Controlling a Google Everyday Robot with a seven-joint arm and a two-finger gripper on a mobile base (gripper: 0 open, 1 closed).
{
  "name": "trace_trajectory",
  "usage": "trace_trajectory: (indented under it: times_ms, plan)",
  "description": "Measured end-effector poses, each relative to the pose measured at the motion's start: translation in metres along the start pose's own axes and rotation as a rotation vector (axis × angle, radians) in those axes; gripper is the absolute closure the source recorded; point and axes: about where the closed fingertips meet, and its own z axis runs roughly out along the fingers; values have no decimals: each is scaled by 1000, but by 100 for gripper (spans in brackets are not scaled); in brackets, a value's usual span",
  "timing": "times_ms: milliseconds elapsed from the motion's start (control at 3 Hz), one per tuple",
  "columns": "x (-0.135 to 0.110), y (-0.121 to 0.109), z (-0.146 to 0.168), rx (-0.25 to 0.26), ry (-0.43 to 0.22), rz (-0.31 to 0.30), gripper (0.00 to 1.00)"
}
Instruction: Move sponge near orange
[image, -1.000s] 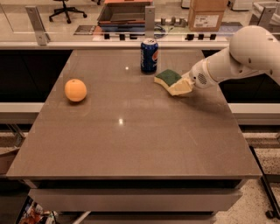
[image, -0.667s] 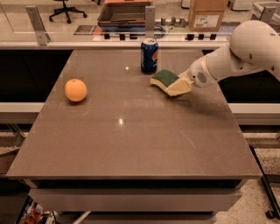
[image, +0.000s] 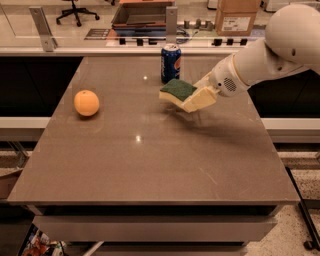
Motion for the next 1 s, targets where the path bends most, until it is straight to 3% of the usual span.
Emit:
trace_trajectory:
  times_ms: [1000]
  plan:
    - [-37,83,31,-29,78,-140,100]
